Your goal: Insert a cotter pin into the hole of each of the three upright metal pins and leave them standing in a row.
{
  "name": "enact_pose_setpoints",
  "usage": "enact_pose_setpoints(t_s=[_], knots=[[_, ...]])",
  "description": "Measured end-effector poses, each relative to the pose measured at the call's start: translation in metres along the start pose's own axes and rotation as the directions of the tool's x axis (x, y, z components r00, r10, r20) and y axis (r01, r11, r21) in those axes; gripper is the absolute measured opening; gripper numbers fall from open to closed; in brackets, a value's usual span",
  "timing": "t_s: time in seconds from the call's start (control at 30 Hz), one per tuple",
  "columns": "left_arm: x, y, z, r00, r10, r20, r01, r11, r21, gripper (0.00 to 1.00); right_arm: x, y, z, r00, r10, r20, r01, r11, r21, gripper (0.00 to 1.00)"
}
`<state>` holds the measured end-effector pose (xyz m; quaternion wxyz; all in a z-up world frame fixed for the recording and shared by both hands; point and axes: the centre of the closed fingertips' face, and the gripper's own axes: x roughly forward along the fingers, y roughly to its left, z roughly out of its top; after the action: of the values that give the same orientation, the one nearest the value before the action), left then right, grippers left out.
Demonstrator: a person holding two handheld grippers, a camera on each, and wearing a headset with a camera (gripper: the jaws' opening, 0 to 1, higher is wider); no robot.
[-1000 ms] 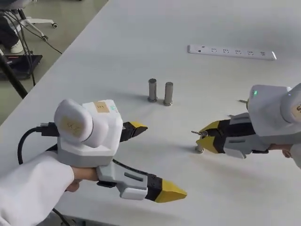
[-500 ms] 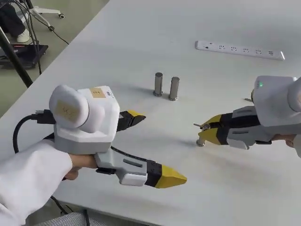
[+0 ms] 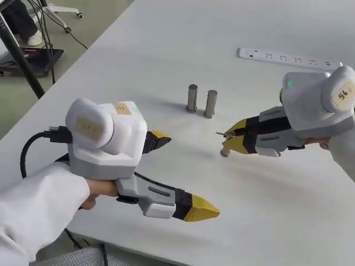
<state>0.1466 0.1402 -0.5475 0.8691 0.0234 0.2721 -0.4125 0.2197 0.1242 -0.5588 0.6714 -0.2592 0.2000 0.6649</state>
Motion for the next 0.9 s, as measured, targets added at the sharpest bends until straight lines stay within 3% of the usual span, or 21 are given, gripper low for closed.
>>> enact_pose_setpoints(t_s=[0.27, 0.67, 0.83, 0.9], knots=[[-0.001, 0.0036, 0.0007, 0.9999, 0.014, 0.003, -0.014, 1.0, 0.001, 0.93, 0.0087, -0.0046, -0.0052, 0.9995, 0.03, -0.01, -0.03, 1.0, 0.009, 0.04], [-0.0016, 0.0008, -0.0016, 1.0, 0.004, -0.001, -0.004, 1.0, -0.009, 0.96, 0.0084, -0.0035, -0.0037, 0.9995, 0.031, 0.01, -0.031, 0.999, 0.039, 0.05], [-0.002, 0.0002, -0.0023, 1.0, 0.001, -0.008, -0.001, 1.0, -0.012, 0.99, 0.0093, -0.0015, -0.001, 0.9998, 0.018, 0.006, -0.018, 1.0, 0.02, 0.22], [-0.0023, -0.0001, -0.0014, 1.0, 0.0, -0.003, 0.0, 1.0, -0.015, 0.99, 0.0063, -0.0024, 0.0026, 0.9997, 0.008, 0.022, -0.009, 0.999, 0.035, 0.21]])
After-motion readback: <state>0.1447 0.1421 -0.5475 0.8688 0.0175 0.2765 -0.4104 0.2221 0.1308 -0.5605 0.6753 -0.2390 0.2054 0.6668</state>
